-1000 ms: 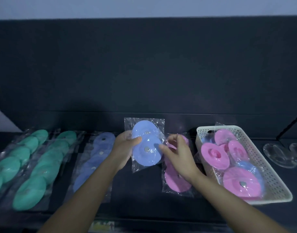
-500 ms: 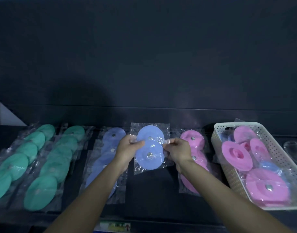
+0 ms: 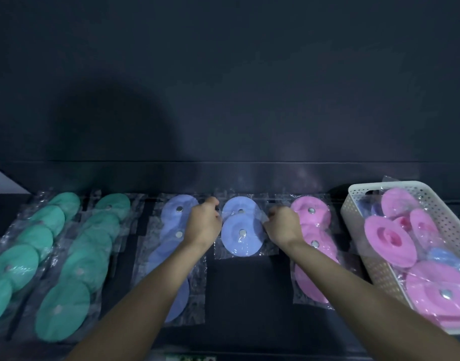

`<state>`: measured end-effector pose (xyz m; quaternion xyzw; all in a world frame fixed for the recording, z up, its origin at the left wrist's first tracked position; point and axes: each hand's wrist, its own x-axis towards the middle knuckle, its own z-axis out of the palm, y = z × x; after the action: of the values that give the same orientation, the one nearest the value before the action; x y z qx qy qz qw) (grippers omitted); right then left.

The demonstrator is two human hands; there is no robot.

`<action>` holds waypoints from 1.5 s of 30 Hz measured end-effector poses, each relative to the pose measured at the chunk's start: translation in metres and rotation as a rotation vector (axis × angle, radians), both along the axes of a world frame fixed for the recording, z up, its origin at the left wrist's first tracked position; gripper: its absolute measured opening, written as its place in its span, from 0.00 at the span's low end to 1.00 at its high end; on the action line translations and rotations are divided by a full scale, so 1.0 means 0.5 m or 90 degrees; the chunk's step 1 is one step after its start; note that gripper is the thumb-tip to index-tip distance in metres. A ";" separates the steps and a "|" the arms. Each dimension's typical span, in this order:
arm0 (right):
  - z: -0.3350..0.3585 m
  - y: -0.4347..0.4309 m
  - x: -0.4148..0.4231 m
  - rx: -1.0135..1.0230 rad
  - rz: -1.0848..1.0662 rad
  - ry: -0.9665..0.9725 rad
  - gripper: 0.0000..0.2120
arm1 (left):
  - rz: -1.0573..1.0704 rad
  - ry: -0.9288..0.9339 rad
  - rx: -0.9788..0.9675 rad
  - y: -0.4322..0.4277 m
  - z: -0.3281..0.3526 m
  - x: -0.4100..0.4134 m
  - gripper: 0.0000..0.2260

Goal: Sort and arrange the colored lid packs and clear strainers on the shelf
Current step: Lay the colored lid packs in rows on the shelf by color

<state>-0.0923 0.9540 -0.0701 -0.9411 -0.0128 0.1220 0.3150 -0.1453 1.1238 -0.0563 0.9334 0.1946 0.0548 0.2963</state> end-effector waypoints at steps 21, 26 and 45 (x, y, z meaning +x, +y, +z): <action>0.015 -0.009 -0.084 -0.190 0.402 -0.094 0.36 | -0.221 0.013 0.136 0.036 -0.012 -0.038 0.16; 0.014 -0.001 -0.098 -0.167 0.364 -0.145 0.30 | -0.200 0.013 0.121 0.027 -0.002 -0.047 0.17; 0.138 -0.247 -0.134 -0.132 0.127 -0.296 0.13 | -0.337 -0.085 0.010 -0.153 0.075 -0.042 0.18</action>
<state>-0.1596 0.8303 -0.0009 -0.9651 -0.1652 -0.0661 0.1923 -0.1665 1.0472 -0.0187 0.9484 -0.0766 0.0380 0.3053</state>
